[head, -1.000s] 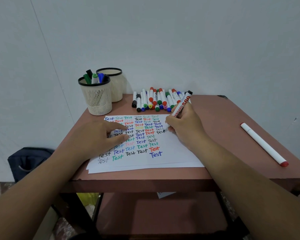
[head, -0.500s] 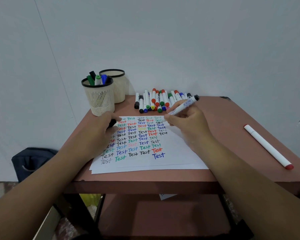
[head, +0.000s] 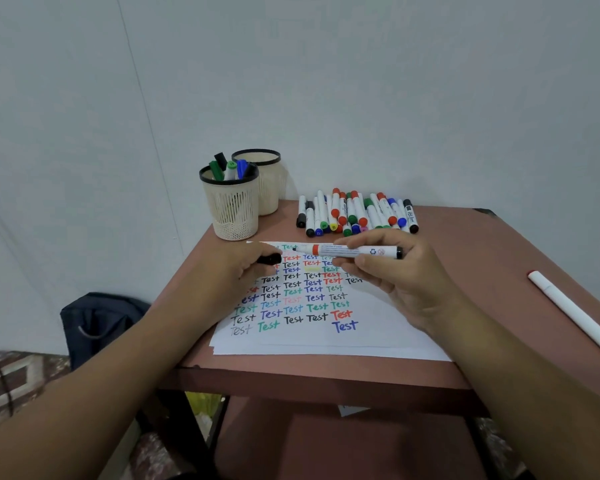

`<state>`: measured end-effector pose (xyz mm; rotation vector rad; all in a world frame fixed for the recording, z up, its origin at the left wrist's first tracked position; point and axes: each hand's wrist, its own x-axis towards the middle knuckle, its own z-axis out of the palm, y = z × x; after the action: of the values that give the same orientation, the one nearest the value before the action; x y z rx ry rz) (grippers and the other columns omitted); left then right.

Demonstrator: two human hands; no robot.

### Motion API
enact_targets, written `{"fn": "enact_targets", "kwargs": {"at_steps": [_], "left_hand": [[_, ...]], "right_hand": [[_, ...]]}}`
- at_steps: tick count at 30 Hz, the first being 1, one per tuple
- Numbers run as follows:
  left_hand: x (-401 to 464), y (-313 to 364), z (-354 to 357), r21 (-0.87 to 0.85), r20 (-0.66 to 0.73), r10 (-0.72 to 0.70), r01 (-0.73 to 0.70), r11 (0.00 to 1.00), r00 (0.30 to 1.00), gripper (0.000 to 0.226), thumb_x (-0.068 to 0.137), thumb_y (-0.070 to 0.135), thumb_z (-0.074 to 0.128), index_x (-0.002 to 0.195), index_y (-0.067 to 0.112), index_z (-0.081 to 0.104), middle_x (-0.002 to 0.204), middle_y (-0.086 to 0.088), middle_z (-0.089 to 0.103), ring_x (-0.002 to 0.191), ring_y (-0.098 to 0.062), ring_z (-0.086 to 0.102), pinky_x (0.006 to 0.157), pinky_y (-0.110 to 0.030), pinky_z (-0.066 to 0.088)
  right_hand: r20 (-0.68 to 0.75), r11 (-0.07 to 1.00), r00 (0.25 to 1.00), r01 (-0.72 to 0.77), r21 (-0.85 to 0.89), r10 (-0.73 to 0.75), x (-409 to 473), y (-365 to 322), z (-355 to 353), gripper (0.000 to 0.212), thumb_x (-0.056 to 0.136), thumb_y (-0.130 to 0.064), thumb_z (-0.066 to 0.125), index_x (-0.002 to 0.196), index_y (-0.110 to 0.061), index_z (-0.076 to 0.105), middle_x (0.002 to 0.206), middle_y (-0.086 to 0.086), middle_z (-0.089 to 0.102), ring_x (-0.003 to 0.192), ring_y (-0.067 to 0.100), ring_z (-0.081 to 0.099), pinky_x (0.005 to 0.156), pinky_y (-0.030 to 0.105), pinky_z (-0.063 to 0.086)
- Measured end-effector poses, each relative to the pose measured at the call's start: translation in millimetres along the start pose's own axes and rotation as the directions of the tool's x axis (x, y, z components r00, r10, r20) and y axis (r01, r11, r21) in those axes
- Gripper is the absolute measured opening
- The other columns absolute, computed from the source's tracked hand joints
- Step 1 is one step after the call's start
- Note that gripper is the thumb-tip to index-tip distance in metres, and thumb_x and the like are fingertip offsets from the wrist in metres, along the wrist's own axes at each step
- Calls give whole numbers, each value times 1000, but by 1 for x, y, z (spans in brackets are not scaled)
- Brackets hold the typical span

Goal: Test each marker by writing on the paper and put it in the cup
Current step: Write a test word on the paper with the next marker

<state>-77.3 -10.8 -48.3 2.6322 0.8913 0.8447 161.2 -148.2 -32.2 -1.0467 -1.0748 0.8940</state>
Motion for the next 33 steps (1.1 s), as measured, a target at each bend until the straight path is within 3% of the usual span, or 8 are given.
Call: {"fn": "enact_targets", "kwargs": {"at_steps": [3,10,14,18,23,27,30,33], "left_hand": [[1,0,1,15,-10,47,-47,999,999,32,95,22,67,126,28,68,103,22,61,98,23,47,77,0,35],[-2,7,-2,3,23,51,-51,999,998,36,98,24,62,134,31,63,109,32,55,97,21,49,80,2,34],[-3,10,-3,-24,58,86,-85,996,995,38,98,22,63,135,30,62,116,21,65,102,12,48,83,0,37],[-1,11,-3,3,57,58,-58,998,997,34,100,16,60,133,22,64,121,13,67,96,12,47,81,2,33],[0,18,-4,37,85,74,-77,996,994,28,100,9,57,125,15,68,93,24,51,91,27,42,76,0,32],[-1,20,-5,60,92,84,-90,994,992,26,100,10,58,124,15,68,99,14,58,87,21,44,77,0,32],[-1,21,-4,60,106,73,-80,995,992,24,102,12,55,121,16,69,100,11,62,80,8,46,76,-5,34],[0,21,-3,53,123,70,-77,996,990,22,103,14,53,118,16,68,95,15,59,81,8,47,74,-6,35]], "right_hand": [[24,999,999,-42,-28,43,-1,1,1,17,92,14,61,101,5,73,110,19,76,104,37,74,90,37,62],[55,996,994,-91,1,91,-3,-1,5,16,88,9,67,97,-1,76,109,18,77,103,37,75,90,38,61],[100,993,988,-120,-15,121,-2,-1,9,25,78,-3,73,102,-2,77,110,21,76,101,36,75,88,36,63],[129,992,986,-91,-89,102,-2,1,12,25,85,-1,70,108,-5,76,105,19,77,100,33,76,85,32,63],[130,990,984,-106,-98,118,-3,0,13,26,82,-8,71,108,-6,76,100,18,78,97,32,77,83,32,63],[132,988,983,-113,-107,126,-2,1,12,28,80,-11,73,107,-8,77,104,15,78,98,32,77,83,33,64],[151,986,979,-116,-121,134,-2,2,12,30,81,-12,73,110,-8,76,105,16,78,99,31,77,85,32,63],[153,983,983,-80,-168,107,-2,3,13,27,82,-14,75,109,-13,78,103,14,79,99,28,77,87,33,63]]}}
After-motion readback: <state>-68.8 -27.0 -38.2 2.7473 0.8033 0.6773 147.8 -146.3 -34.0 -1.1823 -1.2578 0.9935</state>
